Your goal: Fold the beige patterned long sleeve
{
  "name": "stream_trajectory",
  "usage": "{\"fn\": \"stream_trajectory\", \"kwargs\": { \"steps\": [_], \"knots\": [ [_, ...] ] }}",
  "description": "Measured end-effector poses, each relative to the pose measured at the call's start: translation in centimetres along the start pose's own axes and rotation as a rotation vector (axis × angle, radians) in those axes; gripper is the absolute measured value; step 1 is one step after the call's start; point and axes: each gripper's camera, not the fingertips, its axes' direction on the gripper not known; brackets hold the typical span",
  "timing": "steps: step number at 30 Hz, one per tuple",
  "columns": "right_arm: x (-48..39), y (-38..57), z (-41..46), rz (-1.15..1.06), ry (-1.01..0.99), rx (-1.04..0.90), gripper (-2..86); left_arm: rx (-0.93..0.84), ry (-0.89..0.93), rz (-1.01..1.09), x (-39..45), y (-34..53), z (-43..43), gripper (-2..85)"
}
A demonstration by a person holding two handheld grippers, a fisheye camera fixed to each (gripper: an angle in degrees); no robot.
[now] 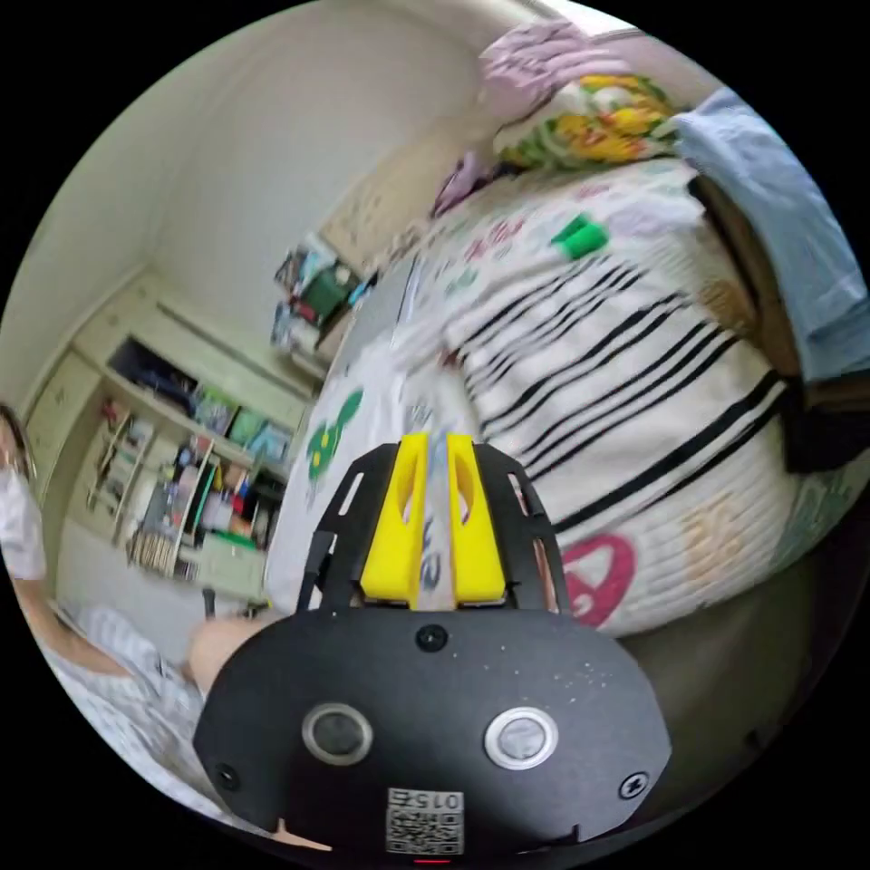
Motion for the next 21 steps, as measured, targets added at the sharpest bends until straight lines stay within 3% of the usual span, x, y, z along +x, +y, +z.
{"fn": "stream_trajectory", "kwargs": {
  "steps": [2,4,7,14,21],
  "knots": [
    [4.5,-5.5,-3.7,0.059,0.144,0.169,11.1,-0.003,-0.002,-0.002,0.1,-0.1,0.1,-0.5],
    [7.6,-9.7,-3.9,0.139,0.203,0.205,11.5,-0.005,0.014,-0.019,-0.2,-0.2,0.2,-0.5],
    [12.8,-15.0,-1.7,0.246,0.107,0.265,11.6,-0.023,0.044,-0.047,-0.8,-0.6,0.4,-0.5],
    [21.0,-20.7,6.2,0.461,0.145,0.271,12.2,-0.089,0.048,-0.009,-1.5,-1.7,0.9,-0.5],
    [22.1,-23.7,9.1,0.504,0.217,0.282,6.9,-0.088,0.142,-0.114,-4.4,-1.4,1.5,-0.4]
  ]
}}
